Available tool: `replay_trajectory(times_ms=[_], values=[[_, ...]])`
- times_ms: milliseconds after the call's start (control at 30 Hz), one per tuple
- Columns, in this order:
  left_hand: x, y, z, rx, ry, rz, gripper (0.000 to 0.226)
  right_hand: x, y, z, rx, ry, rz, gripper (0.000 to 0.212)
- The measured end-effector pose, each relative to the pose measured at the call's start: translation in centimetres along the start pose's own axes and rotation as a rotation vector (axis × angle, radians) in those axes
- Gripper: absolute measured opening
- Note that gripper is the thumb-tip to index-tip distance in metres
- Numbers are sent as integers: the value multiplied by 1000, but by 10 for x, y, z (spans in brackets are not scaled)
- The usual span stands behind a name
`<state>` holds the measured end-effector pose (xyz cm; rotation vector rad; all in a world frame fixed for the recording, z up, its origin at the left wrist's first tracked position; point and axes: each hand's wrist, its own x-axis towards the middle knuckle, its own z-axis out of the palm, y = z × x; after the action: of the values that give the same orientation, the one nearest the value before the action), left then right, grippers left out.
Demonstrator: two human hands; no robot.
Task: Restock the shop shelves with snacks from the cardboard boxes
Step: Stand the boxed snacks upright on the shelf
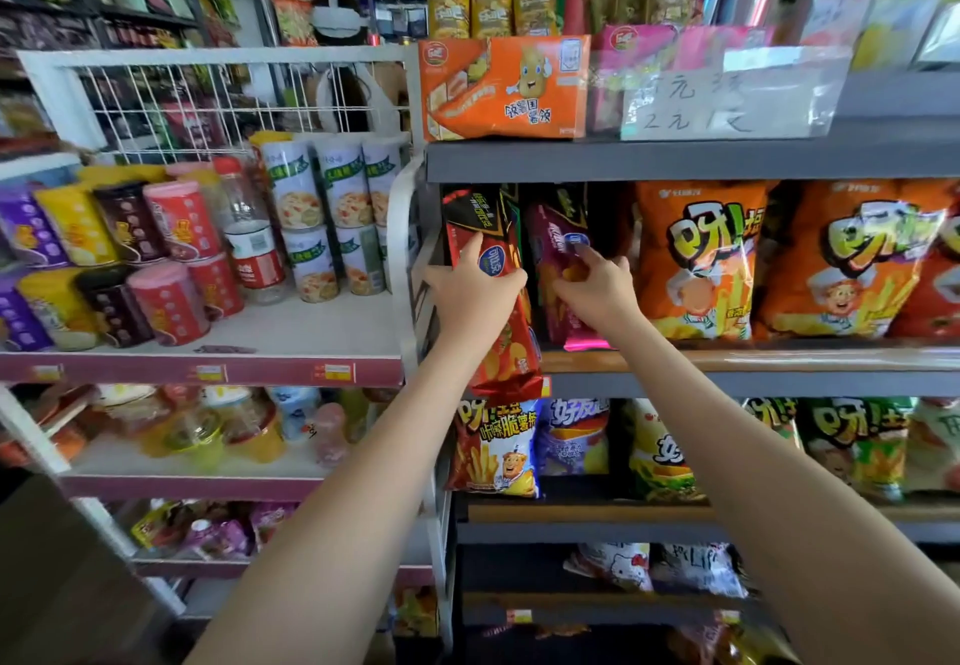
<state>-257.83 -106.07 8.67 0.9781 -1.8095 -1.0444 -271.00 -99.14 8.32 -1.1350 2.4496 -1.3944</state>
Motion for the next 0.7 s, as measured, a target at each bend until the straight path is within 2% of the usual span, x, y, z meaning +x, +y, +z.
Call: replay_trajectory(times_ms=[167, 367, 533, 633, 700], values=[[11, 1, 1, 66, -17, -21, 76, 10, 0, 4, 11, 71, -40, 68], [28, 13, 14, 141, 116, 43, 70, 34, 14, 19, 17, 234, -79, 66], [53, 13, 33, 151, 195, 83, 67, 51, 25, 38, 2, 138, -66, 81], [56, -1, 43, 169, 229, 140, 70, 57, 29, 44, -125, 37, -74, 102], [57, -13, 47, 232, 260, 247, 71, 59, 32, 45, -213, -45, -67, 118]])
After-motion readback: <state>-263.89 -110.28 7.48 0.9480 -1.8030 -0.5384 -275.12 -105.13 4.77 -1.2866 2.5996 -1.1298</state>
